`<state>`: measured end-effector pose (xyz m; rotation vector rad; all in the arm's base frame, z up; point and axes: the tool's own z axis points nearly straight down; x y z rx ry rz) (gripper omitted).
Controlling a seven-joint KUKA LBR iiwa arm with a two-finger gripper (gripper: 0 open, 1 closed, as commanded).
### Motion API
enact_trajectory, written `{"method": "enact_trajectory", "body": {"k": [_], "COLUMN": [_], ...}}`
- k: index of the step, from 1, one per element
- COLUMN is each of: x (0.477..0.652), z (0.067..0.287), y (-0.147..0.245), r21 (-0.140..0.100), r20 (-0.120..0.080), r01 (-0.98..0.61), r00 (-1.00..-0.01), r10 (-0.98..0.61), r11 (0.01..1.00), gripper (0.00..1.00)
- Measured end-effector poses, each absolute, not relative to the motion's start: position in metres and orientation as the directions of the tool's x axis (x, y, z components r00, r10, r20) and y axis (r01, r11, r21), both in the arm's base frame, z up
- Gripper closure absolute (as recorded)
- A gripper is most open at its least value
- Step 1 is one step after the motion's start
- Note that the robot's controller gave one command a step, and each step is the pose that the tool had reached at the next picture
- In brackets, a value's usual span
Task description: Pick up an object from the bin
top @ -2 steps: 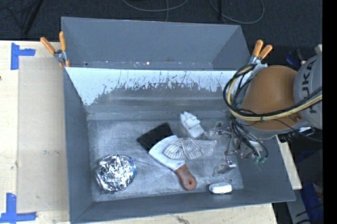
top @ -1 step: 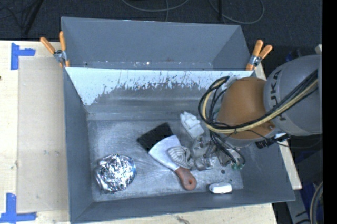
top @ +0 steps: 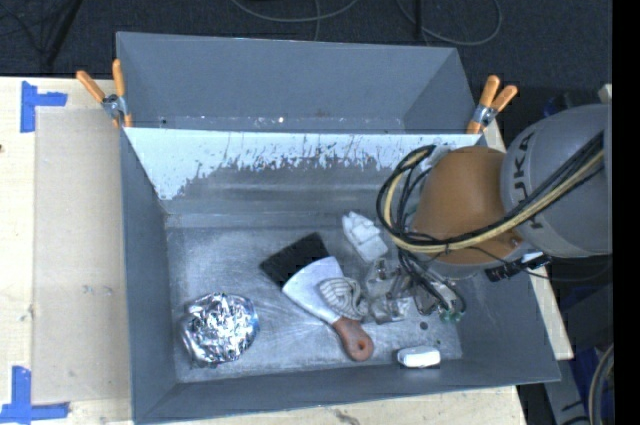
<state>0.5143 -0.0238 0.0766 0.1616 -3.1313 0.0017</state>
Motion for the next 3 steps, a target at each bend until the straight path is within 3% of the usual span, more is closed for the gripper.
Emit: {"method": "enact_trajectory", "body": {"k": [1,2,3], "x": [0.507,0.516,0.505], "z": [0.101,0.125,0.172], "y": [-0.027,-0.025,-0.023], "r21": [0.001,0.0,0.002], "r20": [0.004,0.001,0.008], "r01": [-0.107,-0.132,-0.142], "r00": [-0.994,-0.991,-0.99], "r10": [-0.107,-0.132,-0.142], "r11": [0.994,0.991,0.99], "gripper": [1.0,1.0,1.0]}}
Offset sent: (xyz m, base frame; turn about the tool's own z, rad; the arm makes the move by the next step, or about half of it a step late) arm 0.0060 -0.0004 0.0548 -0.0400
